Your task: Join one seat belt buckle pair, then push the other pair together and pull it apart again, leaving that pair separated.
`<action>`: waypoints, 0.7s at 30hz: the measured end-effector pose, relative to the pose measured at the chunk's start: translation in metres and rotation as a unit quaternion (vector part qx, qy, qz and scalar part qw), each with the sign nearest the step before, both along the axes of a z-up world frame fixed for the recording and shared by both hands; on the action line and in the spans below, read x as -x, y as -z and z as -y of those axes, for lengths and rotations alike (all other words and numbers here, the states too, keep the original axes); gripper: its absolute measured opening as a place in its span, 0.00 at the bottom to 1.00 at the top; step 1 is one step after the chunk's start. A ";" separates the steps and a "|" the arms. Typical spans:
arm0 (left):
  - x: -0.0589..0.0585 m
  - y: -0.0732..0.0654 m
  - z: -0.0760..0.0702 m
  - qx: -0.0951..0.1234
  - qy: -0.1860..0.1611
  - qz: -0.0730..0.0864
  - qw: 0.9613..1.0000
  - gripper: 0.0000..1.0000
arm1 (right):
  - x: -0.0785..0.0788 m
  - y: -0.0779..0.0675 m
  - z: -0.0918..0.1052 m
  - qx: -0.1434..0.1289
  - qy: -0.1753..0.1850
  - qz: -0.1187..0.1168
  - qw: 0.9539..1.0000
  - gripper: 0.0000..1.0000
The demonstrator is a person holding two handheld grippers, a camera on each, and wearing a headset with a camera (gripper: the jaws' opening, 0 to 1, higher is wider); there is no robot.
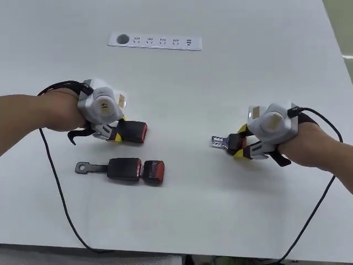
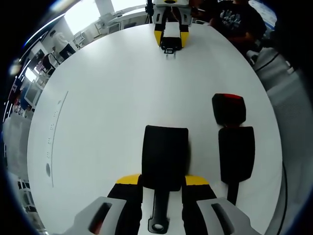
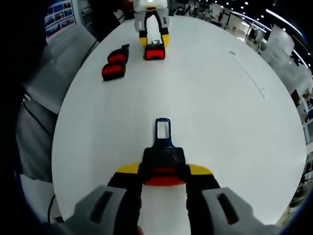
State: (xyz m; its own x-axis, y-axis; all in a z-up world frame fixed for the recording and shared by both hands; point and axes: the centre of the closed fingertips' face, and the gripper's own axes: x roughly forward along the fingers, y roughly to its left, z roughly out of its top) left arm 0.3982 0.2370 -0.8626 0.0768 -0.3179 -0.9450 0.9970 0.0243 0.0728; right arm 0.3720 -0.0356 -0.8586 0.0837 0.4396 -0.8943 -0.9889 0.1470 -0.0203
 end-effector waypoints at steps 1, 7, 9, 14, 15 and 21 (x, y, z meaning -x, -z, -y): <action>0.000 0.000 0.000 -0.001 -0.002 0.001 1.000 0.31 | 0.000 0.000 0.000 -0.002 0.001 -0.001 1.000 0.35; 0.001 -0.001 0.000 -0.003 -0.020 0.001 1.000 0.31 | -0.001 -0.001 -0.001 -0.005 0.012 -0.008 1.000 0.35; 0.002 -0.002 0.001 -0.003 -0.024 0.000 1.000 0.31 | -0.002 -0.001 -0.002 -0.003 0.013 -0.009 1.000 0.35; 0.004 -0.004 0.003 -0.009 -0.026 -0.001 1.000 0.31 | -0.004 -0.002 -0.006 -0.002 0.021 -0.008 1.000 0.35; 0.004 -0.005 0.003 -0.010 -0.024 -0.002 1.000 0.31 | -0.006 -0.002 -0.008 -0.002 0.022 -0.004 1.000 0.35; 0.005 -0.006 0.004 -0.010 -0.025 -0.005 1.000 0.31 | -0.007 -0.003 -0.036 -0.012 0.015 0.003 1.000 0.36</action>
State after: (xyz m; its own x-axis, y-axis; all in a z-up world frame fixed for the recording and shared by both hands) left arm 0.3930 0.2332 -0.8569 0.0834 -0.2952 -0.9518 0.9952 0.0730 0.0645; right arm 0.3789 0.0006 -0.8553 0.1024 0.4591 -0.8825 -0.9841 0.1763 -0.0225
